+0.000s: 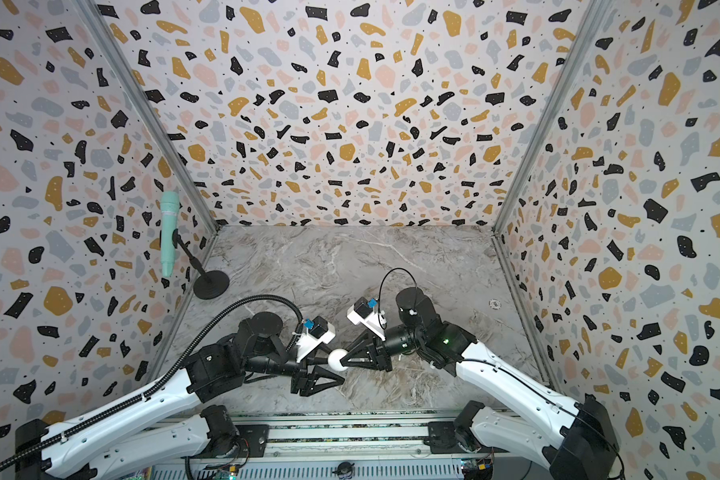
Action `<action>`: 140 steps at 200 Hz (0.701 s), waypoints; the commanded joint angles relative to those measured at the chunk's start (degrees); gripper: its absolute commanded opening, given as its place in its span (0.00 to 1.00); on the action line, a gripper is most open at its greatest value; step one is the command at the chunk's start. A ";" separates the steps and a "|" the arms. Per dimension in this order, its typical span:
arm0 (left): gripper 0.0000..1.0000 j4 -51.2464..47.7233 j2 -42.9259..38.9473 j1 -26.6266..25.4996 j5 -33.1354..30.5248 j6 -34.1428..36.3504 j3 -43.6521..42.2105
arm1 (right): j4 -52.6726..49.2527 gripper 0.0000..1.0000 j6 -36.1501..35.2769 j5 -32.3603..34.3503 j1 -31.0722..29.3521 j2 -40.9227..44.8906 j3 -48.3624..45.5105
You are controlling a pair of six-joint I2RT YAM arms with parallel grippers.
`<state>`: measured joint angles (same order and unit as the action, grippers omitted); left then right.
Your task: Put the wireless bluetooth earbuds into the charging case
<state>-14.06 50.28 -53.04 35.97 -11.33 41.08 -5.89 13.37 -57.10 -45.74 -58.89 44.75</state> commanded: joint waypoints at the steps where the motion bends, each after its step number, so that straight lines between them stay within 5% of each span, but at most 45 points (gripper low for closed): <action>1: 0.63 2.20 0.06 0.28 2.18 -0.06 1.17 | 0.00 0.00 -1.25 0.43 -0.74 0.10 2.45; 140: 0.27 2.41 0.21 0.26 3.67 0.10 0.59 | 1.71 0.00 -0.53 1.57 -2.09 -0.20 1.79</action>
<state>-13.72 50.85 -52.97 38.57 -11.57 41.08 -5.61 13.06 -55.94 -47.66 -59.57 44.75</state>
